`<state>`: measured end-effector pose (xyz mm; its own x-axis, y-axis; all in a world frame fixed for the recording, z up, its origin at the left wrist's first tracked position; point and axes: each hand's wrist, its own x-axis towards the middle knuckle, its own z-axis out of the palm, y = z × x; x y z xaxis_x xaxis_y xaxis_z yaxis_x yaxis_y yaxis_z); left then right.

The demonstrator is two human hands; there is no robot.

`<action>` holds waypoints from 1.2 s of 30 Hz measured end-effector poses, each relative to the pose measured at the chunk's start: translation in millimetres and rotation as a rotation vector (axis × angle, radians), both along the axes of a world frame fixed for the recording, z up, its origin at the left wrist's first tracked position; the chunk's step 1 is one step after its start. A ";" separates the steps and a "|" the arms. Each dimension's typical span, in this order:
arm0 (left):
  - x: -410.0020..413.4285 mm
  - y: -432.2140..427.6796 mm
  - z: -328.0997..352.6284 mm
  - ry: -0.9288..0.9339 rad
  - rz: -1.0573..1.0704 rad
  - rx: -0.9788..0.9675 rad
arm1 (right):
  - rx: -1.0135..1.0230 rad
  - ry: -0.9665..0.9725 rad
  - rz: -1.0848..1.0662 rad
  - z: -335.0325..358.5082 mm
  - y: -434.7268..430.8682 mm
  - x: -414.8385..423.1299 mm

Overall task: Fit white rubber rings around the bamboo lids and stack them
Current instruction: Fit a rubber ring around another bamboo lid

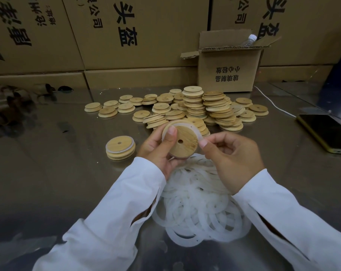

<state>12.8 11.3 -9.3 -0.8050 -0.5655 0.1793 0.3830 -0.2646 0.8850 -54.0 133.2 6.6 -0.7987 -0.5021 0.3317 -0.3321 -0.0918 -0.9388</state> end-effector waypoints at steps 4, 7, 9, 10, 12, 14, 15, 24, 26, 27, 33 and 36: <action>0.1 -0.4 0.4 -0.019 0.009 -0.002 | 0.047 0.038 -0.013 1.3 -0.9 -0.8; 0.7 -1.8 -0.1 -0.028 0.021 -0.022 | 0.080 0.049 -0.018 1.9 -1.5 -2.3; 0.9 -2.6 0.0 -0.035 0.029 -0.029 | 0.094 0.050 -0.018 1.8 -1.7 -2.3; 1.0 -2.8 -0.1 -0.037 0.032 -0.033 | 0.098 0.051 -0.019 1.8 -1.7 -2.2; 1.2 -3.1 0.0 -0.035 0.038 -0.035 | 0.105 0.054 -0.019 2.2 -1.6 -2.0; 1.4 -3.4 0.3 -0.036 0.047 -0.035 | 0.110 0.059 -0.015 1.9 -1.8 -1.2; 1.5 -3.5 0.3 -0.038 0.051 -0.038 | 0.111 0.061 -0.011 1.2 -2.2 -0.4; 1.6 -2.9 1.2 -0.067 0.071 -0.027 | 0.107 0.066 -0.013 -0.5 -2.4 -2.0; 1.6 -2.9 0.9 -0.062 0.064 -0.019 | 0.102 0.059 -0.012 -0.2 -2.4 -3.4; 1.6 -2.9 1.0 -0.061 0.059 -0.020 | 0.099 0.059 -0.011 0.0 -2.3 -3.8; 3.0 -1.2 2.7 -0.082 0.057 -0.016 | 0.051 0.041 0.028 -0.1 -1.2 -2.5; 4.3 -0.8 3.6 -0.098 0.063 -0.038 | 0.033 0.011 0.038 -0.9 -1.1 -2.9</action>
